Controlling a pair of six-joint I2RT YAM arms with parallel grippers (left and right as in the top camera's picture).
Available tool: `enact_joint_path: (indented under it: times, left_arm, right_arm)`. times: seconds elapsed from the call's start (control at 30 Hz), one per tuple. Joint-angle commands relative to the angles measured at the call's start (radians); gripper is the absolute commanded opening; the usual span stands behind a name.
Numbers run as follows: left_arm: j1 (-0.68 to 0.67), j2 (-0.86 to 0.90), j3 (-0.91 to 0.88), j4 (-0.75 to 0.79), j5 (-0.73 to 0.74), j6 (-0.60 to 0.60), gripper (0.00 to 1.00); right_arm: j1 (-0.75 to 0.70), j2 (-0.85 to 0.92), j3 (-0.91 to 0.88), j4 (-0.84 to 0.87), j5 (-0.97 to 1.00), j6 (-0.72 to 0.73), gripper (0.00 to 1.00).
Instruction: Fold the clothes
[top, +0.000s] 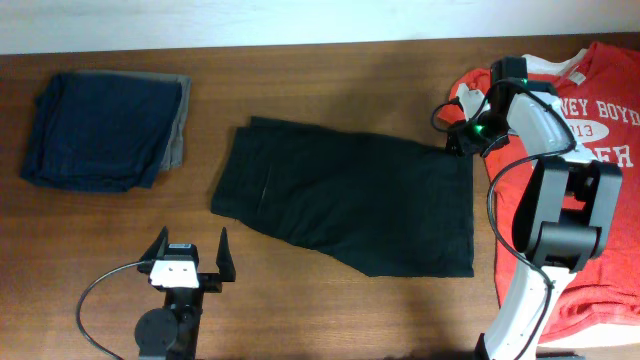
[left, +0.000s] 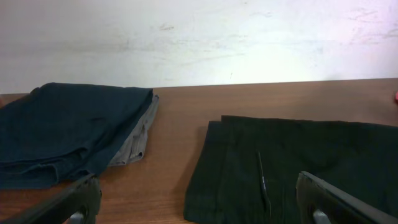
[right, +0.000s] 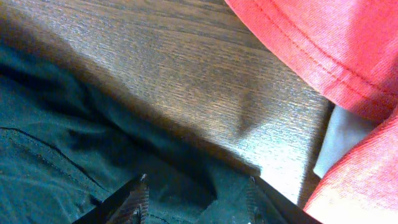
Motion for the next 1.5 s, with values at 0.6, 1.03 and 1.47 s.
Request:
enact_joint_path:
  times: [0.6,1.03,1.47]
  left_arm:
    - [0.005,-0.006,-0.006,0.000,-0.006,0.019,0.99]
    - [0.005,-0.006,-0.006,0.000,-0.006,0.019,0.99]
    - [0.005,-0.006,-0.006,0.000,-0.006,0.019,0.99]
  right_arm:
    - [-0.053,0.019,-0.006,-0.059,-0.163,-0.138,0.56]
    - [-0.053,0.021,-0.040,-0.014,-0.185,-0.164,0.46]
    - [-0.053,0.021,-0.060,0.026,-0.211,-0.121,0.04]
